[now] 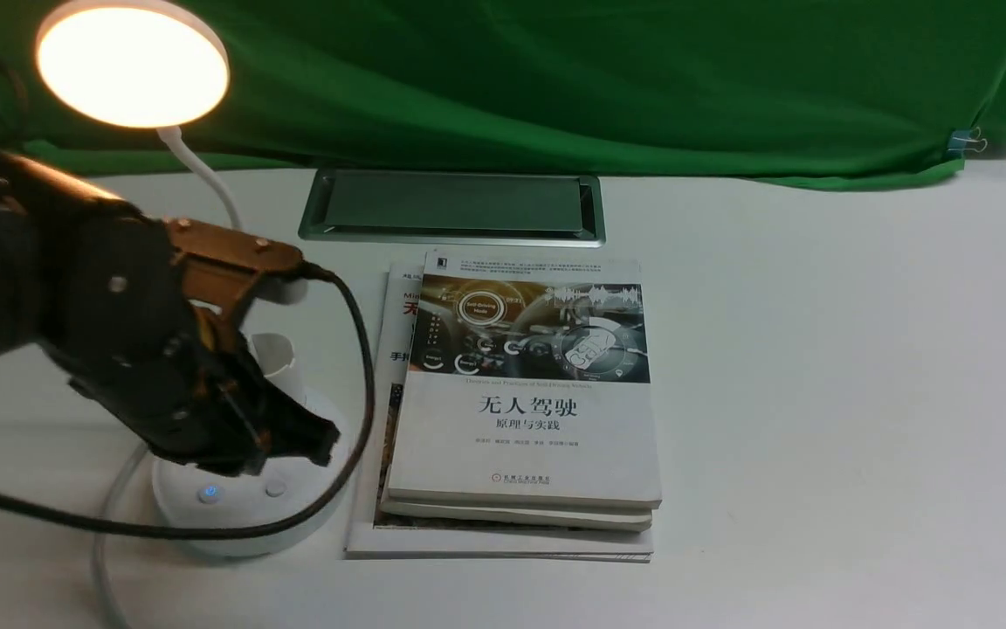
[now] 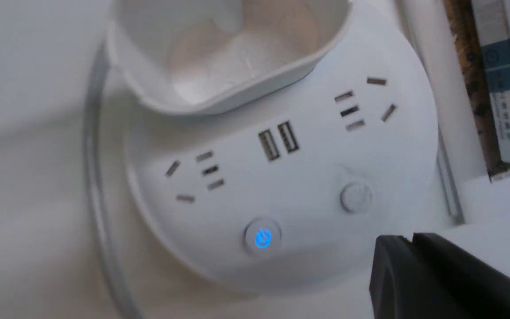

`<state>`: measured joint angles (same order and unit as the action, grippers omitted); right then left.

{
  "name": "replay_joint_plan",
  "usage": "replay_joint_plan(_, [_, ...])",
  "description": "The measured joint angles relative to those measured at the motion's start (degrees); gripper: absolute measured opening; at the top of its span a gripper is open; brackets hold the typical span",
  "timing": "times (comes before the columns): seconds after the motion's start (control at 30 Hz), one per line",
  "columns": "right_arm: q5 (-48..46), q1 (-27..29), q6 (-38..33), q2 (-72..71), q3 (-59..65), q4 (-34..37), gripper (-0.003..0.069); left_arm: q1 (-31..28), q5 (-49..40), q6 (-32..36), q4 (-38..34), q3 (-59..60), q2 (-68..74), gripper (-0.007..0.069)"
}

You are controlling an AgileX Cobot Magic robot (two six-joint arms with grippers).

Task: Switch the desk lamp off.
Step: Use the left arm to press the button switch on the lamp holder

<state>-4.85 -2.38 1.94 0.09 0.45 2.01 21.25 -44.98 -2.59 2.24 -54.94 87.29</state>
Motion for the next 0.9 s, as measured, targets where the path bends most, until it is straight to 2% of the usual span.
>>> replay_joint_plan(0.3, [0.0, 0.0, 0.0, 0.0, 0.0, 0.0, 0.0036, 0.0, 4.1, 1.3, -0.8, -0.8, 9.0, 0.0011])
replay_joint_plan(0.67, [0.0, 0.0, 0.0, 0.0, 0.0, 0.0, 0.0036, 0.1, 3.9, 1.7, -0.9, -0.8, 5.1, 0.0011])
replay_joint_plan(0.9, [0.0, 0.0, 0.0, 0.0, 0.0, 0.0, 0.0036, 0.1, 7.2, 1.7, -0.3, 1.8, 7.6, 0.0011])
